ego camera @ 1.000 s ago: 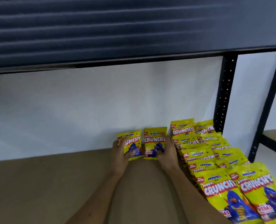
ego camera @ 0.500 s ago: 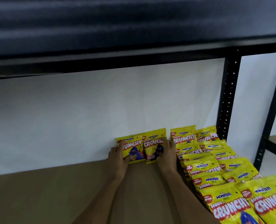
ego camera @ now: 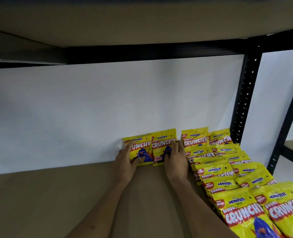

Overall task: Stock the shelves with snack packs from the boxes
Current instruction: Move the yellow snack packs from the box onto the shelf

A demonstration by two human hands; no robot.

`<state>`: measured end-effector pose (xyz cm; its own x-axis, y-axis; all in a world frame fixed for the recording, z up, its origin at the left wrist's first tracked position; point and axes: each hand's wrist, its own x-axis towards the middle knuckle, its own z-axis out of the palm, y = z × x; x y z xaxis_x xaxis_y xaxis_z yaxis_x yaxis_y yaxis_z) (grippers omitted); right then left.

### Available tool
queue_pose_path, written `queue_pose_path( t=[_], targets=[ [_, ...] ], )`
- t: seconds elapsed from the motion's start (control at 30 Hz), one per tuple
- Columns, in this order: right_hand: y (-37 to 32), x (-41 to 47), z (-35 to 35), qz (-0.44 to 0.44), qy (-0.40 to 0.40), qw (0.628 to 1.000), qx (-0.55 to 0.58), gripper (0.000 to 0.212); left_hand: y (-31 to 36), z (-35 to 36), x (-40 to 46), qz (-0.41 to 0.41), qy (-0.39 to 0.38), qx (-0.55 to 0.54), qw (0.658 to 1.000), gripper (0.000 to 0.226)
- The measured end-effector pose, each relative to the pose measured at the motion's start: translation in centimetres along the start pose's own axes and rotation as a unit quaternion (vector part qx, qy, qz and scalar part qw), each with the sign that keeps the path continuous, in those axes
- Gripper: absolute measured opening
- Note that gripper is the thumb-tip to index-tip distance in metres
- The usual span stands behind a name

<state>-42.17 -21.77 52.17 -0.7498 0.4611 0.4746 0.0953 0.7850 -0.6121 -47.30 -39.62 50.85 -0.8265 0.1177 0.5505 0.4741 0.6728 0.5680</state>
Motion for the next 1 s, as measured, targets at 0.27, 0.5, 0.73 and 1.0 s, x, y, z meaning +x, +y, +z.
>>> queue_pose_path(
  t=[0.27, 0.5, 0.73, 1.0],
  targets=[
    [-1.0, 0.8, 0.2, -0.104, 0.134, 0.985, 0.040, 0.036, -0.5, -1.2, 0.8, -0.006, 0.024, -0.004, 1.000, 0.067],
    [-0.6, -1.5, 1.4, -0.131, 0.083, 0.988, 0.019, 0.043, -0.7, -2.1, -2.7, -0.026, 0.013, 0.071, 0.997, 0.049],
    [-0.2, -6.3, -1.6, -0.096, -0.088, 0.991, -0.034, 0.047, 1.2, -4.4, -6.7, -0.031, -0.100, 0.173, 0.979, 0.025],
    [-4.0, -13.2, -7.0, -0.117, -0.168, 0.975, -0.090, 0.034, 4.8, -11.7, -13.9, 0.052, -0.129, 0.164, 0.977, 0.022]
  ],
)
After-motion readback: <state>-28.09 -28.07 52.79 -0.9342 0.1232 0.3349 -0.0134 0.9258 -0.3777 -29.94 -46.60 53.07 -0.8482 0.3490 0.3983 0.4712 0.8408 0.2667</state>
